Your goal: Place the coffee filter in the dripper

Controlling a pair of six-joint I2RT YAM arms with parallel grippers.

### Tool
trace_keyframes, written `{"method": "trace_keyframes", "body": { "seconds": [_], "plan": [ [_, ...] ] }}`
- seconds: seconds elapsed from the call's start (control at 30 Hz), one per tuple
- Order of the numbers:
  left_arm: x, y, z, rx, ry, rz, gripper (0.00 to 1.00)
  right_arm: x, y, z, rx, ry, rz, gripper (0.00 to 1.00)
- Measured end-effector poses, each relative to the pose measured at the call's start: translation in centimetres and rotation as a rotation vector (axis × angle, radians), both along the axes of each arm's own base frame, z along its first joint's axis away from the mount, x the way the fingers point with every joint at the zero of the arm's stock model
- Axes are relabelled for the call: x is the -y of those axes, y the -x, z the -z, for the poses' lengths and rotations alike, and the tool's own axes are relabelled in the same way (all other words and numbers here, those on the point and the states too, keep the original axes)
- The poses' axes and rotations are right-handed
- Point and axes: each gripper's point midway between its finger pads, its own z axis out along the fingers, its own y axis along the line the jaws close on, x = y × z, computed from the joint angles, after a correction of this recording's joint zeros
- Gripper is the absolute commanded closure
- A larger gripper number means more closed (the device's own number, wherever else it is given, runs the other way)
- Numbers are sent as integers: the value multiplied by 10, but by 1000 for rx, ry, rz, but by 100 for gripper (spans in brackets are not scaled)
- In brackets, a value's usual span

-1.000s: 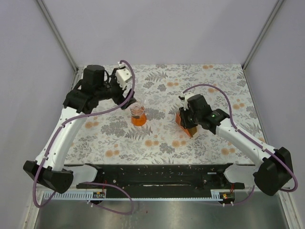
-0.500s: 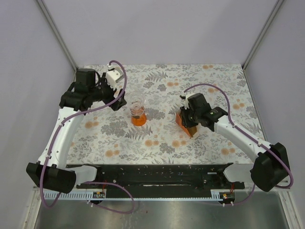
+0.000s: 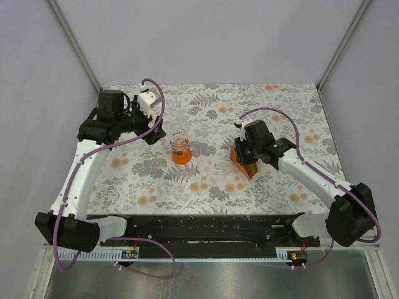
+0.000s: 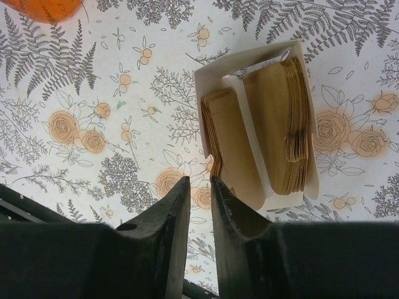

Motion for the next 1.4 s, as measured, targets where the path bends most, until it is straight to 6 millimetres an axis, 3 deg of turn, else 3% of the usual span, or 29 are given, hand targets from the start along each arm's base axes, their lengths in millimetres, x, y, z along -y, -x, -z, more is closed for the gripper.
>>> {"method": "trace_keyframes", "body": {
  "seconds": [1.4],
  "plan": [
    [2, 1, -2, 0, 22, 16, 14, 5, -15, 5, 22, 69, 5, 71]
  ]
}}
